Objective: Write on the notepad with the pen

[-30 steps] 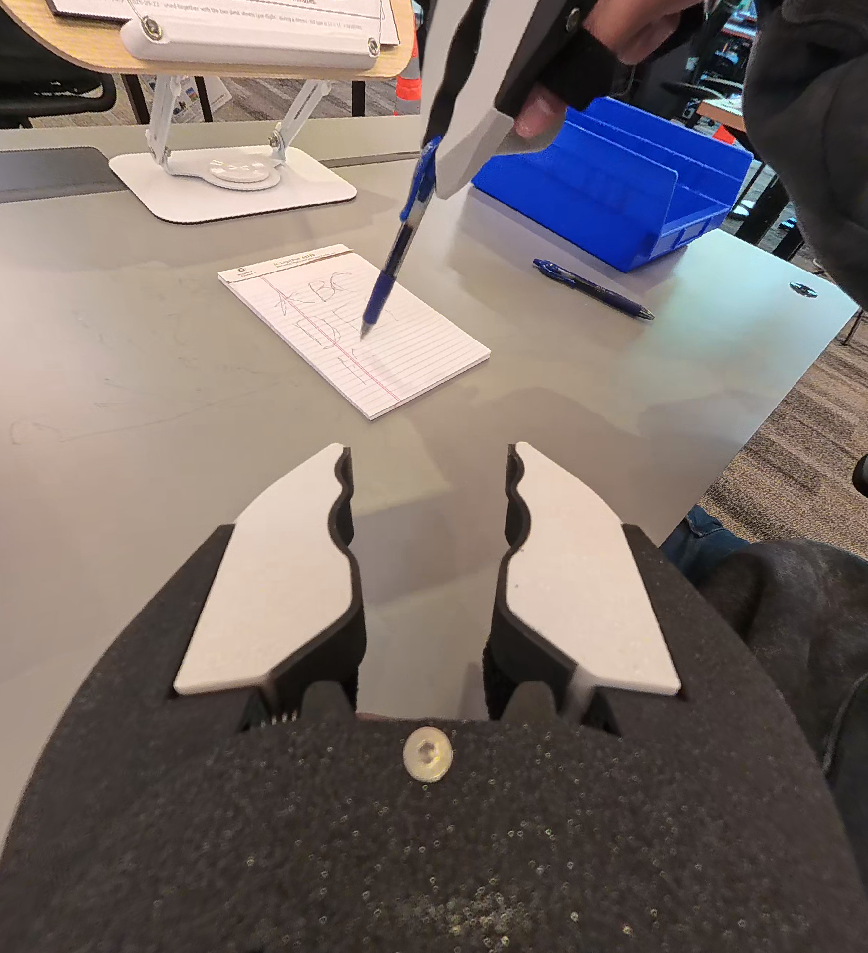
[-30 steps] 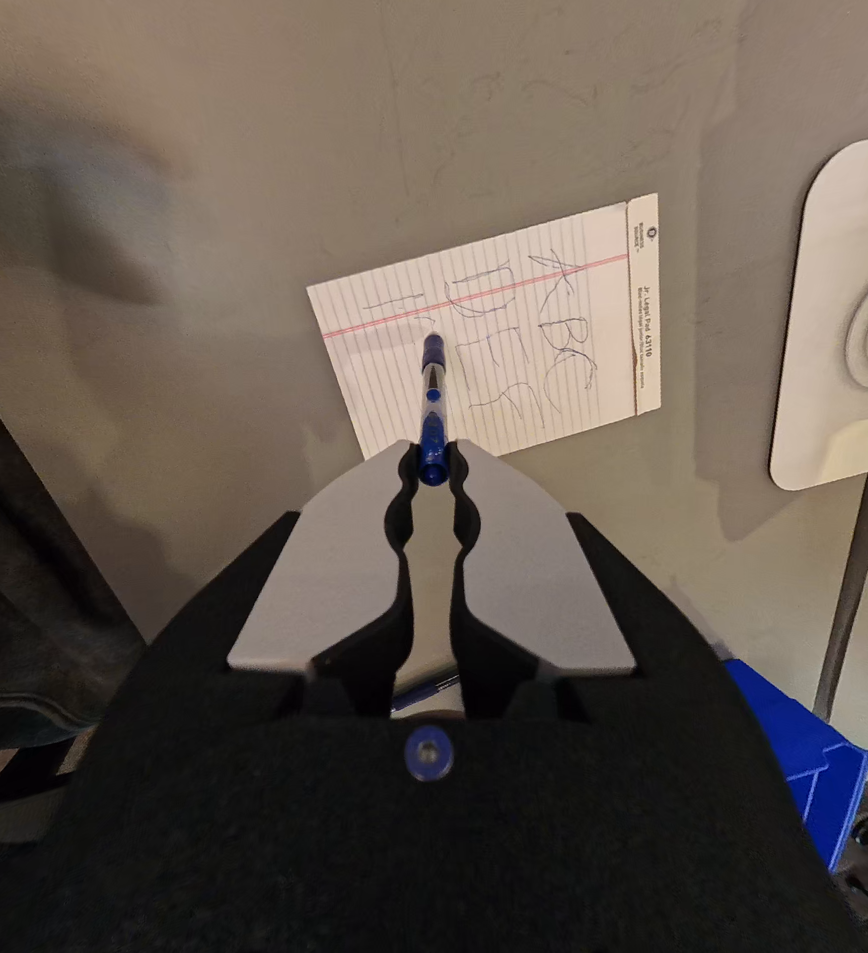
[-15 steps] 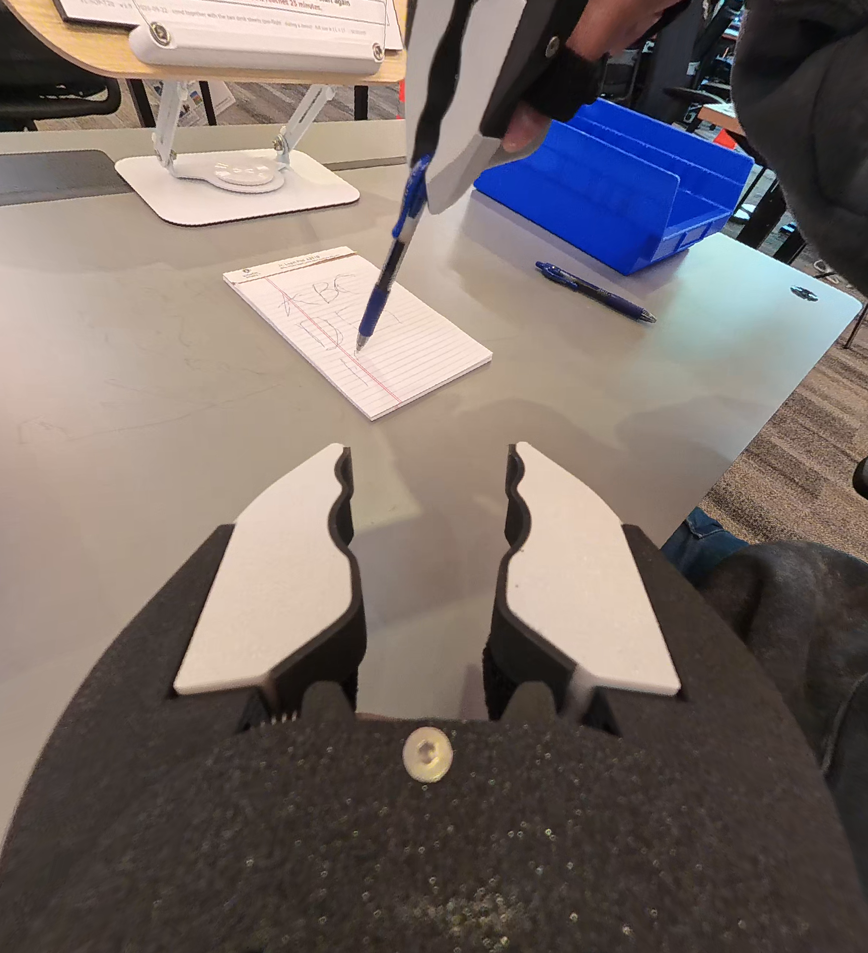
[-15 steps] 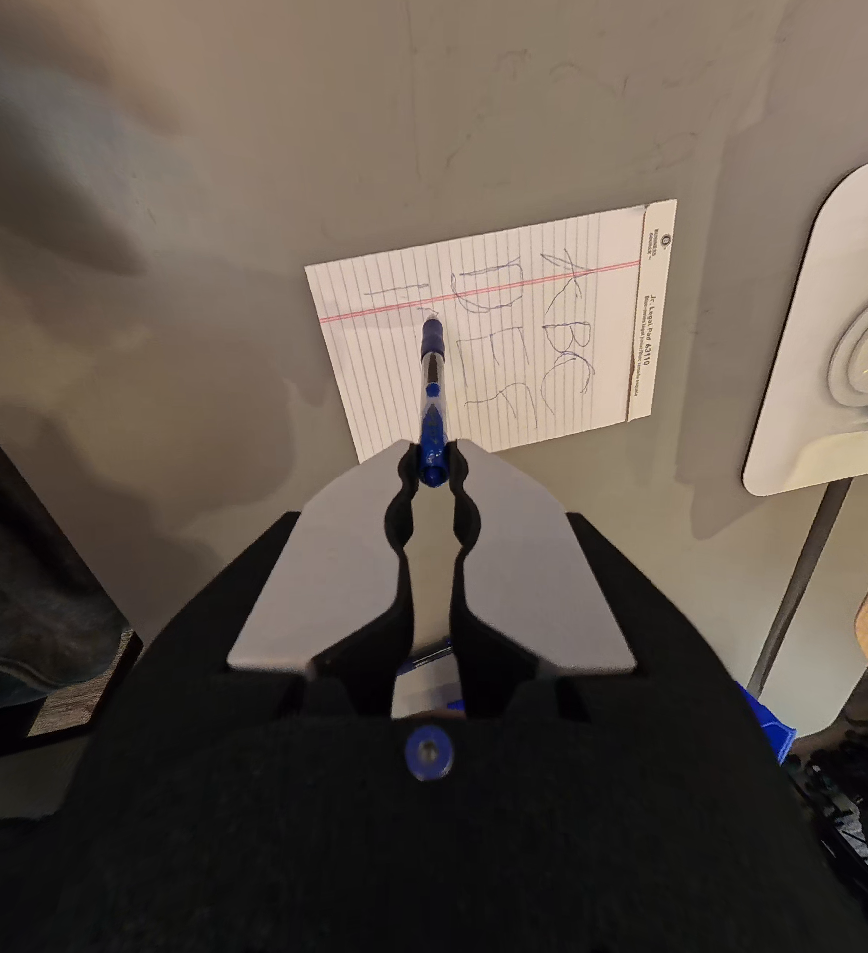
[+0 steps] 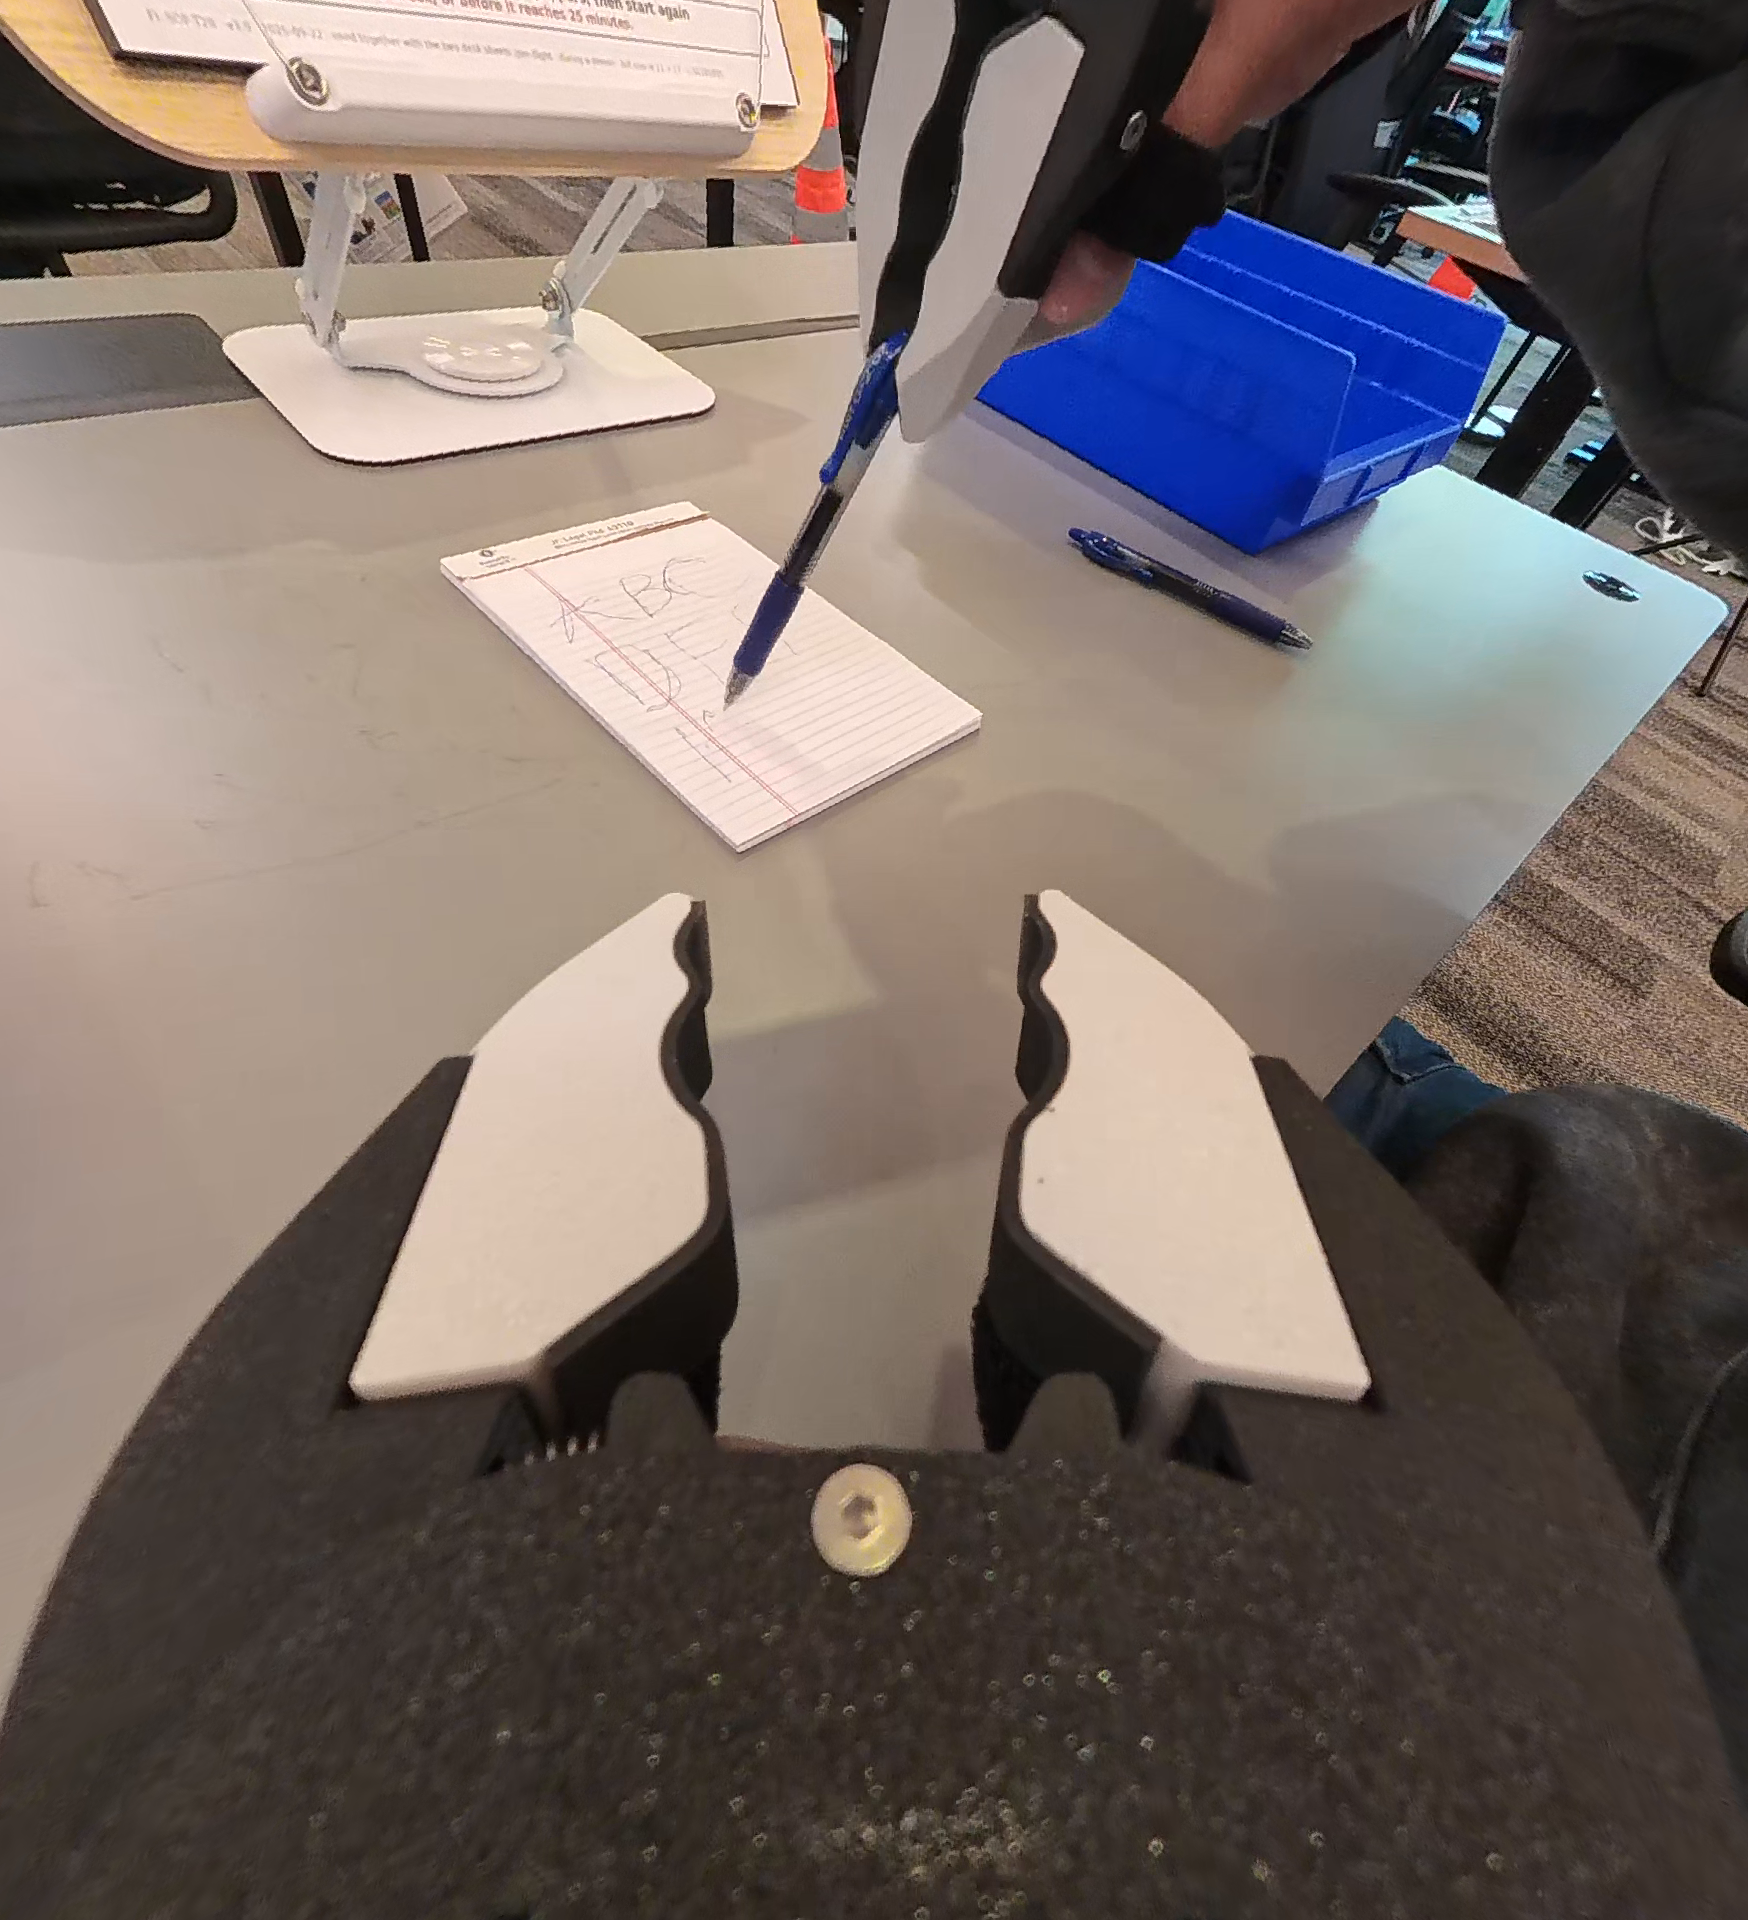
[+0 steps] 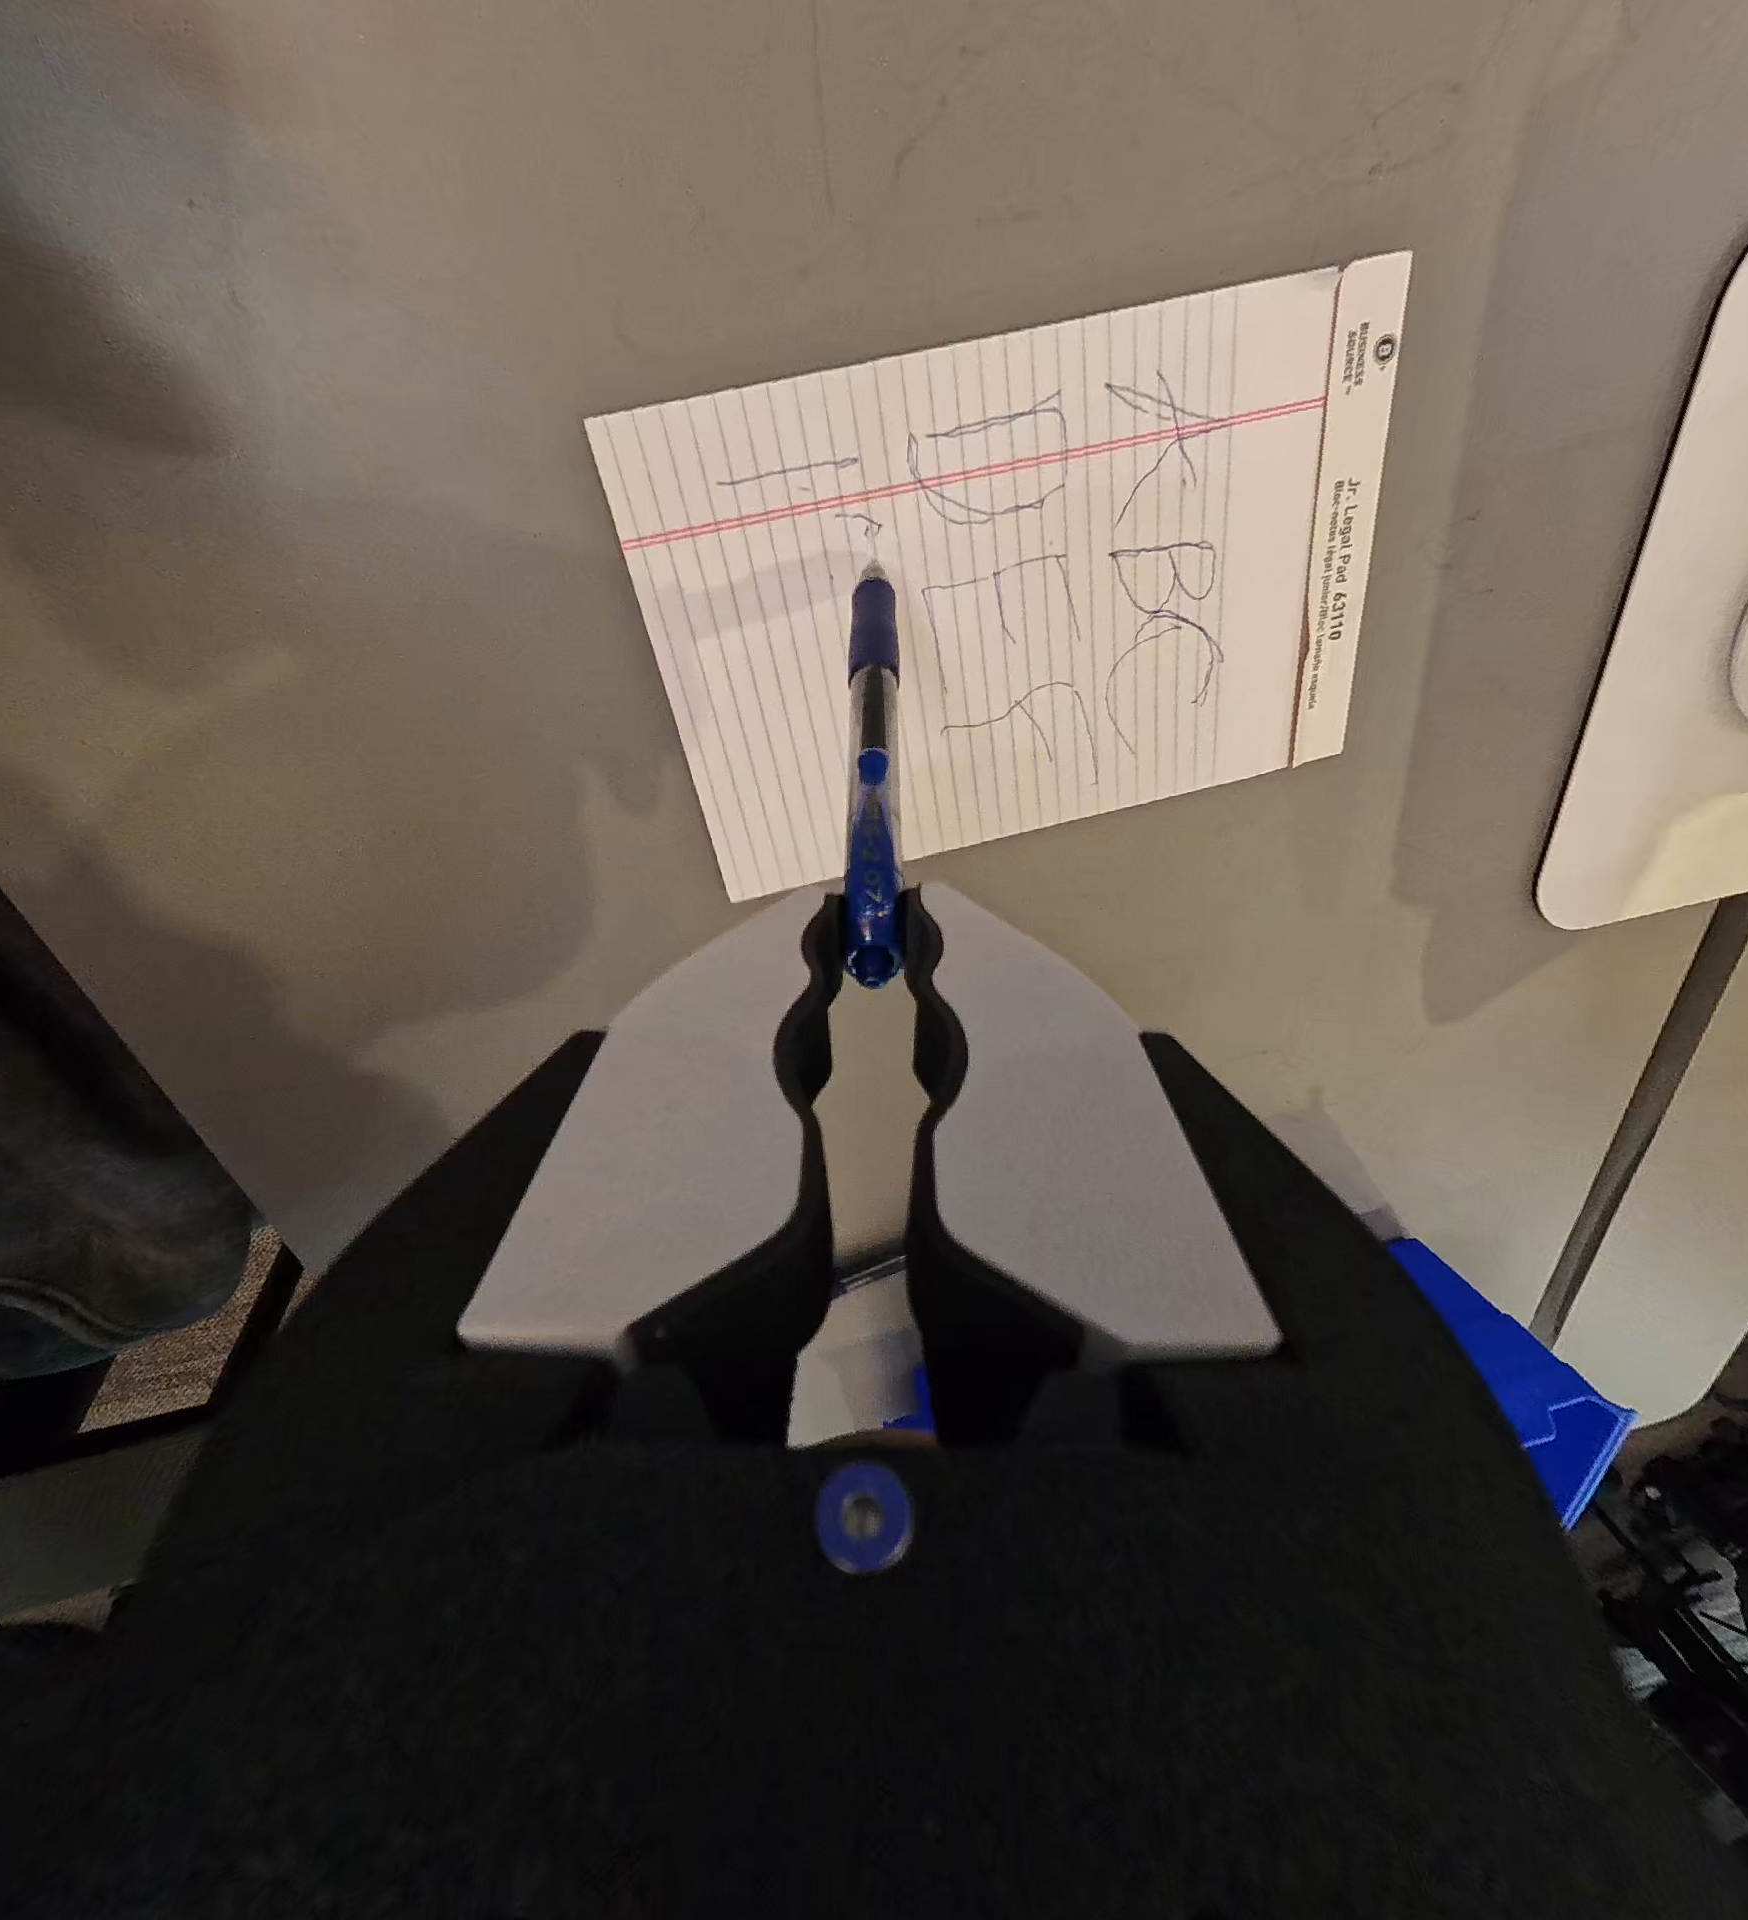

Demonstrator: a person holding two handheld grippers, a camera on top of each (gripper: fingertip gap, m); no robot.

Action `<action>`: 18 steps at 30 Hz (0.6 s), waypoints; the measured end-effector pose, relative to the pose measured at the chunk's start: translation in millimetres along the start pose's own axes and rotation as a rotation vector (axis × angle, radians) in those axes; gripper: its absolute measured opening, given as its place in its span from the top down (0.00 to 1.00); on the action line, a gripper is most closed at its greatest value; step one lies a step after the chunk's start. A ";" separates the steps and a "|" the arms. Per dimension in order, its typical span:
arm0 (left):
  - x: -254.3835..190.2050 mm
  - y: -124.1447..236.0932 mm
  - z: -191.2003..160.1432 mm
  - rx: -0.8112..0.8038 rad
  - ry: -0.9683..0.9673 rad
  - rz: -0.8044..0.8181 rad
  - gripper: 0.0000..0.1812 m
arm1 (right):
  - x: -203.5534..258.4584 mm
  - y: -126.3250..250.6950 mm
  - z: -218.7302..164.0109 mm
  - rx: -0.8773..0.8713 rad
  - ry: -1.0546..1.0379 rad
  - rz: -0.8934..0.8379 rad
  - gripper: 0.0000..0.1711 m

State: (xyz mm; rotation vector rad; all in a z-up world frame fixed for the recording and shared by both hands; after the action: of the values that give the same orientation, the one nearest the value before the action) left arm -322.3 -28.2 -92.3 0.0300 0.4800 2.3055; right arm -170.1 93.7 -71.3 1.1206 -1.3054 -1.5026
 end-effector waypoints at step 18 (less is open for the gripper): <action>1.4 1.5 -0.2 0.000 0.000 0.004 0.69 | -12.7 13.1 21.7 0.185 0.149 -0.028 0.94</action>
State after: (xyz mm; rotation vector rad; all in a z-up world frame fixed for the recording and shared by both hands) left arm -324.3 -28.2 -92.2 0.0314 0.4802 2.3097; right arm -187.4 109.8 -55.6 1.3476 -1.3506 -1.3109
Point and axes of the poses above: each gripper's, where its closed fingertips meet, y back along the fingers, z out of its top, x = y × z across the jaws, the point moved 2 cm from there along y, back along the fingers, and after that the axes turned 4 degrees about z, right-handed, at the moved point
